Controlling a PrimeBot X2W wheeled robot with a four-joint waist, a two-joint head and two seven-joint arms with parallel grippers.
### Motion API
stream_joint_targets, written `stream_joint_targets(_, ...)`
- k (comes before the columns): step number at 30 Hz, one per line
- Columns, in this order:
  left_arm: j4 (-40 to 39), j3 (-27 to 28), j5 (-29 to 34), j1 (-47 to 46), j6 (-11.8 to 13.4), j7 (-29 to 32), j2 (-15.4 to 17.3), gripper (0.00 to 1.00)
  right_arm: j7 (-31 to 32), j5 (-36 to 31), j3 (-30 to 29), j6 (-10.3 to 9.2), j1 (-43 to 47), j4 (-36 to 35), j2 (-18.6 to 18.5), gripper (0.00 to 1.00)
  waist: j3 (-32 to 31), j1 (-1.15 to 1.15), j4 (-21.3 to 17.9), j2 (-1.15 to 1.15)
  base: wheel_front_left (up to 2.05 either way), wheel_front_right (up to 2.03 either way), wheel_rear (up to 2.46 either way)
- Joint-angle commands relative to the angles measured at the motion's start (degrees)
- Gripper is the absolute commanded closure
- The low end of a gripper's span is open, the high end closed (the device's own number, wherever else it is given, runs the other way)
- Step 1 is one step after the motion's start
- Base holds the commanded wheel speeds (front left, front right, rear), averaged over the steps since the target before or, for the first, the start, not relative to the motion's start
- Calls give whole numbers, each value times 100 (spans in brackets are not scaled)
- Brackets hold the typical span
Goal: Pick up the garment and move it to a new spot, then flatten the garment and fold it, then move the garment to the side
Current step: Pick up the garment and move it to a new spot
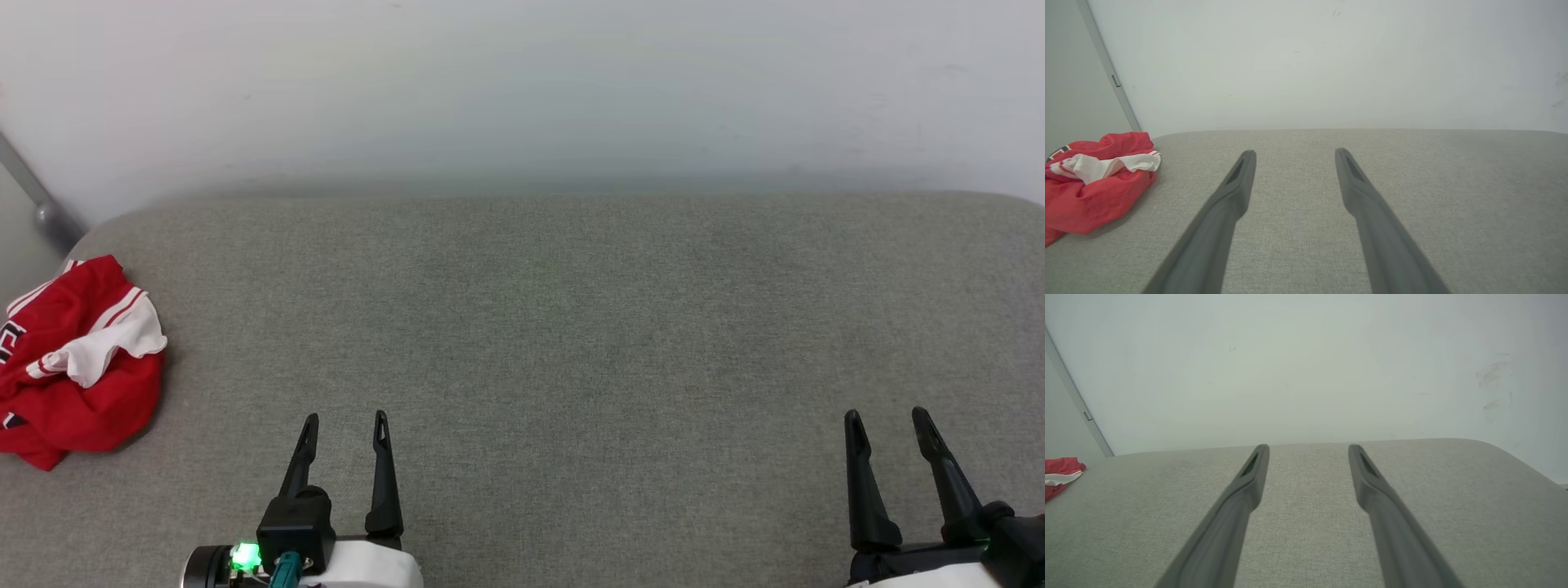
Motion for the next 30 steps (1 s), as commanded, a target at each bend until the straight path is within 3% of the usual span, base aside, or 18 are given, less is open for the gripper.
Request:
stream_joint_targets(1, 9, 0, 8, 37, -19, -18, -6, 0, -14, 25, 11, -2, 35, 13, 5, 0, 3, 0, 0, 0, 0, 0, 0)
stream_joint_targets(17, 88, 8, 57, -59, -2, -17, -5, 0, -14, -7, 26, -2, 46, 19, 5, 0, 14, 0, 166, 0, 0, 0, 0)
stream_joint_targets(30, 70, 64, 30, -123, 89, -17, -5, 0, -13, -61, 23, -2, 59, -79, 6, 0, 78, 0, 918, 0, 0, 0, 0)
